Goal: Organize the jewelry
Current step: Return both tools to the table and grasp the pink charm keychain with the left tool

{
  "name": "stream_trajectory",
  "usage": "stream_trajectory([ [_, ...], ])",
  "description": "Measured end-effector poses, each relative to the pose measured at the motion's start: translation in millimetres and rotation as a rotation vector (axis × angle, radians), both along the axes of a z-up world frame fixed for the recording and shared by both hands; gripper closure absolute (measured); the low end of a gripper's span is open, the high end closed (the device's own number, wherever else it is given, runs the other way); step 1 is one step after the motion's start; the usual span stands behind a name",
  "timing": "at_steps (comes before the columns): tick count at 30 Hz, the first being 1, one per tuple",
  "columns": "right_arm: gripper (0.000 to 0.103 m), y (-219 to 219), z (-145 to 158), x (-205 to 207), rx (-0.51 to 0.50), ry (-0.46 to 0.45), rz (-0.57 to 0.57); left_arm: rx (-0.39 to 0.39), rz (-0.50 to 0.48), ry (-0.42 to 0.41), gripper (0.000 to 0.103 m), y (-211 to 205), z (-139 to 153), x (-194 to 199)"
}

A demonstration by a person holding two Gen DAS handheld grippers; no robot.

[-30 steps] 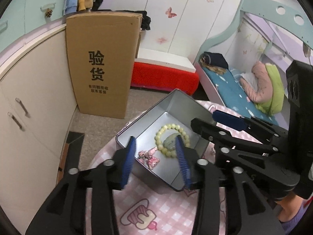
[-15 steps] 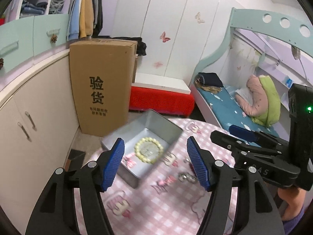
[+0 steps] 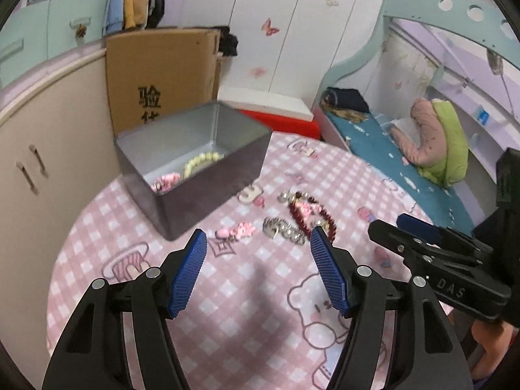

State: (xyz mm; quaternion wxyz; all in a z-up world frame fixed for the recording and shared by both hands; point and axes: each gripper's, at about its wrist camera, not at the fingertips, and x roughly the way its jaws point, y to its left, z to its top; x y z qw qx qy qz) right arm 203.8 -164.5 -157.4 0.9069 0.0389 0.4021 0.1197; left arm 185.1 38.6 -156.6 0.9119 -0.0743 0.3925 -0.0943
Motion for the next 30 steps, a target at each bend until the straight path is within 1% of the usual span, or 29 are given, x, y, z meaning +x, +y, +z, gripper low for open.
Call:
stream_trajectory([
  [2, 0.042, -1.4, -6.6, -1.1, 0.005, 0.015, 0.0, -0.002, 0.001, 0.019, 0.039, -1.2, -7.2, 2.8],
  [6, 0.042, -6.9, -18.4, -2.1, 0.02, 0.039, 0.001, 0.019, 0.0, 0.03, 0.039, -4.6, -18.5, 11.2],
  [15, 0.041, -10.7, -31.0, 7.1, 0.018, 0.064, -0.005, 0.034, 0.006, 0.077, 0.039, -5.6, -39.7, 36.4],
  [19, 0.041, -9.5, -34.3, 13.4, 0.02, 0.073, -0.003, 0.068, 0.009, 0.066, 0.039, -6.1, -43.9, 41.6],
  [23, 0.041, -7.4, -35.6, 17.8, 0.02, 0.078, -0.001, 0.051, -0.009, 0.071, 0.039, -2.0, -45.4, 44.1],
  [25, 0.041, -7.6, -36.1, 19.3, 0.027, 0.079, 0.0, 0.059, -0.013, 0.071, 0.044, -1.2, -45.4, 46.1],
  [27, 0.041, -6.7, -36.6, 21.7, 0.027, 0.082, -0.001, 0.092, -0.017, 0.073, 0.048, -3.3, -45.7, 48.9],
  [28, 0.041, -6.2, -37.1, 21.8, 0.024, 0.082, -0.002, 0.114, -0.017, 0.074, 0.054, -4.9, -46.2, 49.6],
  [29, 0.041, -6.2, -37.4, 21.8, 0.023, 0.082, -0.001, 0.162, -0.013, 0.074, 0.058, -8.0, -46.7, 50.3],
  [30, 0.041, -5.4, -37.8, 22.5, 0.02, 0.083, 0.001, 0.2, -0.005, 0.073, 0.065, -10.1, -47.1, 50.4],
])
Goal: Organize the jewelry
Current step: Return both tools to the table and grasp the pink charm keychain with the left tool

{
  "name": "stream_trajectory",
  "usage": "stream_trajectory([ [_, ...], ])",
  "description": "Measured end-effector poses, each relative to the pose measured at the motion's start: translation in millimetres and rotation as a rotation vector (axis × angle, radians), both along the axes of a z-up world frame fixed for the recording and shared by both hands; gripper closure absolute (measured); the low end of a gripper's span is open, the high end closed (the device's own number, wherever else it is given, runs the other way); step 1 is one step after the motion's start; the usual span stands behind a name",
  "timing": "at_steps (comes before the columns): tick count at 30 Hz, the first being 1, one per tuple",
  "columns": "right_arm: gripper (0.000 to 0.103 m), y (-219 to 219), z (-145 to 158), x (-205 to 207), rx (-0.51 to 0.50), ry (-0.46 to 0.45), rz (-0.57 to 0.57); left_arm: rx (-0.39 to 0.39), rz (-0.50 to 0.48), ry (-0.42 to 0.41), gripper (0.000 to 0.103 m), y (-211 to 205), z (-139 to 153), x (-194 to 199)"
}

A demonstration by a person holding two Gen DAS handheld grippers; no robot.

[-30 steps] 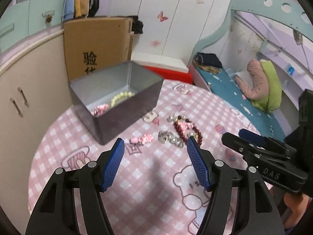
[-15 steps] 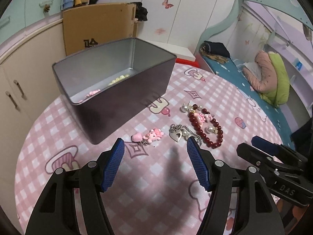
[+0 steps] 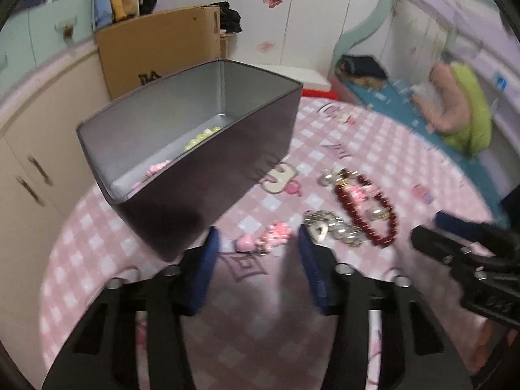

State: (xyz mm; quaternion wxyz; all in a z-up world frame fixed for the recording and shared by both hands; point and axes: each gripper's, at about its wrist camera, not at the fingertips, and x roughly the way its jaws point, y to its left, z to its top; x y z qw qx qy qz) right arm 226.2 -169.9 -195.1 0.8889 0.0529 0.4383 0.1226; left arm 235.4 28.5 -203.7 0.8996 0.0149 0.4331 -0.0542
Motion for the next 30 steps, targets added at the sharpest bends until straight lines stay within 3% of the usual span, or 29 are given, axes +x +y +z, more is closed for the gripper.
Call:
stream_trajectory([
  [3, 0.041, 1.2, -2.2, 2.9, -0.012, 0.002, -0.003, 0.031, 0.021, -0.002, 0.079, 0.9, 0.0, 0.5],
  [7, 0.041, 5.1, -1.6, 7.3, -0.028, -0.002, -0.002, 0.026, 0.024, -0.002, 0.083, 4.9, 0.1, -1.0],
  [18, 0.042, 29.1, 9.1, 21.9, -0.116, -0.042, 0.045, -0.1, 0.001, 0.034, 0.083, 21.7, 3.6, -19.4],
  [23, 0.063, 36.1, 8.4, 23.0, -0.13, -0.043, 0.07, -0.125, -0.007, 0.044, 0.083, 23.9, 3.9, -22.2],
  [30, 0.064, 41.5, 4.4, 22.5, -0.145, -0.02, 0.077, -0.151, -0.025, 0.054, 0.083, 24.7, 4.8, -21.9],
])
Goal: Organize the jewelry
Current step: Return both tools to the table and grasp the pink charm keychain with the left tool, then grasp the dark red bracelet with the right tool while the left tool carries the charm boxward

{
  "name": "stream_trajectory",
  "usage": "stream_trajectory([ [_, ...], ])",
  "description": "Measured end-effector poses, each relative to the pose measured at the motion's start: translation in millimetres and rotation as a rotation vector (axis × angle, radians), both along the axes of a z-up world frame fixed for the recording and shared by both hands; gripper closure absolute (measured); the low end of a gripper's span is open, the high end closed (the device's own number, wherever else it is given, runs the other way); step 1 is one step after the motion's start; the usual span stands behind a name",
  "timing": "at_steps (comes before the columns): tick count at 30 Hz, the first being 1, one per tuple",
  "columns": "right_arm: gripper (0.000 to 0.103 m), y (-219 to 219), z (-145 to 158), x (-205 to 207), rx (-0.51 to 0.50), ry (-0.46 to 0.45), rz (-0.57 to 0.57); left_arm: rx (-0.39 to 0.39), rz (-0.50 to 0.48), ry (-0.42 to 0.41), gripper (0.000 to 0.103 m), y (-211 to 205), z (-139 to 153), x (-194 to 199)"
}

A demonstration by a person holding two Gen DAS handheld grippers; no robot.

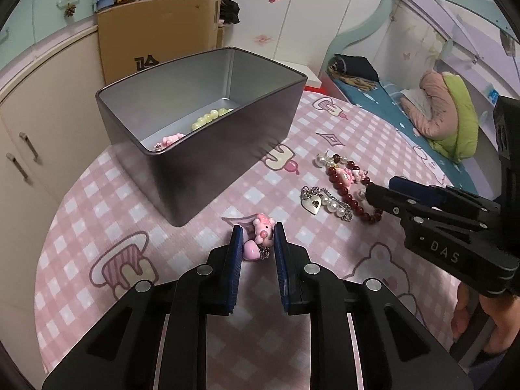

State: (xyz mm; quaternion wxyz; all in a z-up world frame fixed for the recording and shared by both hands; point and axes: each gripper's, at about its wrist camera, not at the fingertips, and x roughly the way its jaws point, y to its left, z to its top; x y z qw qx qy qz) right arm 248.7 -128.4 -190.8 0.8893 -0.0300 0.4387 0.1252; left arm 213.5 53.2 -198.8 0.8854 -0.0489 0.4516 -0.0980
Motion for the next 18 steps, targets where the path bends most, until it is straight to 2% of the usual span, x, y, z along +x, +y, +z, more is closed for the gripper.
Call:
stream_trajectory([
  [1, 0.064, 0.8, -0.3, -0.4, -0.002, 0.004, 0.002, -0.001, -0.001, 0.0, 0.083, -0.1, 0.2, 0.0],
  [8, 0.085, -2.3, -6.2, -8.0, -0.042, 0.02, -0.007, -0.023, -0.01, 0.005, 0.083, 0.6, 0.4, 1.0],
  [18, 0.095, -20.1, -3.1, -31.3, -0.061, 0.076, 0.034, -0.051, -0.038, 0.008, 0.083, -0.5, 3.2, -5.1],
])
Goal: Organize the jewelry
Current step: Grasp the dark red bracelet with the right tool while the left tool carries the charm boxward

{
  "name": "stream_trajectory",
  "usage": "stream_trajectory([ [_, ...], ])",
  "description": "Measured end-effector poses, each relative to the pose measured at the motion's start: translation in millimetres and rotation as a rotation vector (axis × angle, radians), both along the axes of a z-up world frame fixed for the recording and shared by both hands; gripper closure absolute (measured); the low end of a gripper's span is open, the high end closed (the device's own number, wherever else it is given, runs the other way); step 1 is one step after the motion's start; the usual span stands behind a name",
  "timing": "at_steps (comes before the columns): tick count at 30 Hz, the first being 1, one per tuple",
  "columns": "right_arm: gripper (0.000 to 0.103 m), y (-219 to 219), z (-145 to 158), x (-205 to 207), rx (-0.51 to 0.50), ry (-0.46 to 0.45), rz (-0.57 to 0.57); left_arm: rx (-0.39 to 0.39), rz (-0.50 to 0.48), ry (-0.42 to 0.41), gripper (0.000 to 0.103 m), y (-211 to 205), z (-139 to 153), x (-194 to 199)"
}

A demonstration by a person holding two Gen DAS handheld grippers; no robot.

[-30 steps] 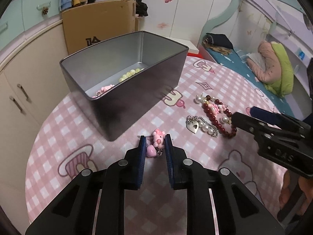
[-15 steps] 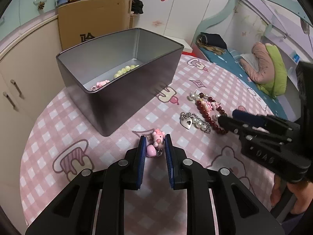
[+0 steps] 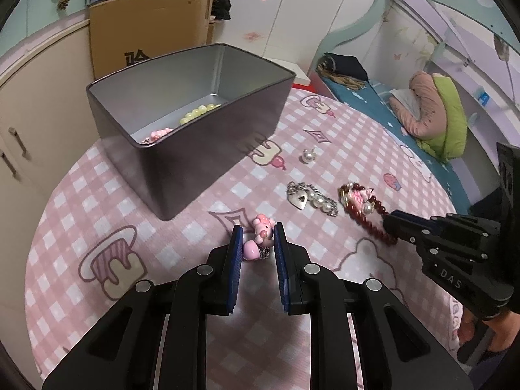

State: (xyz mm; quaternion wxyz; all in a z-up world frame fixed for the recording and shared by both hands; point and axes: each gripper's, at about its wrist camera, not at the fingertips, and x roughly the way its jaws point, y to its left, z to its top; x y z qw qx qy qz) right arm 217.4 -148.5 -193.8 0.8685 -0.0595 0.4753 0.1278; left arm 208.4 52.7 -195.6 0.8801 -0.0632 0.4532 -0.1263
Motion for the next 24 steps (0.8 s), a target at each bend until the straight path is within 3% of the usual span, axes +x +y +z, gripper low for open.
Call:
stream_trajectory([
  [6, 0.096, -8.4, 5.9, -3.2, 0.062, -0.018, -0.02, 0.004, -0.019, -0.04, 0.083, -3.8, 9.1, -5.1],
  [24, 0.096, 9.8, 85.6, -9.5, 0.143, -0.175, 0.042, -0.031, -0.06, -0.099, 0.083, -11.1, 42.2, -19.4],
])
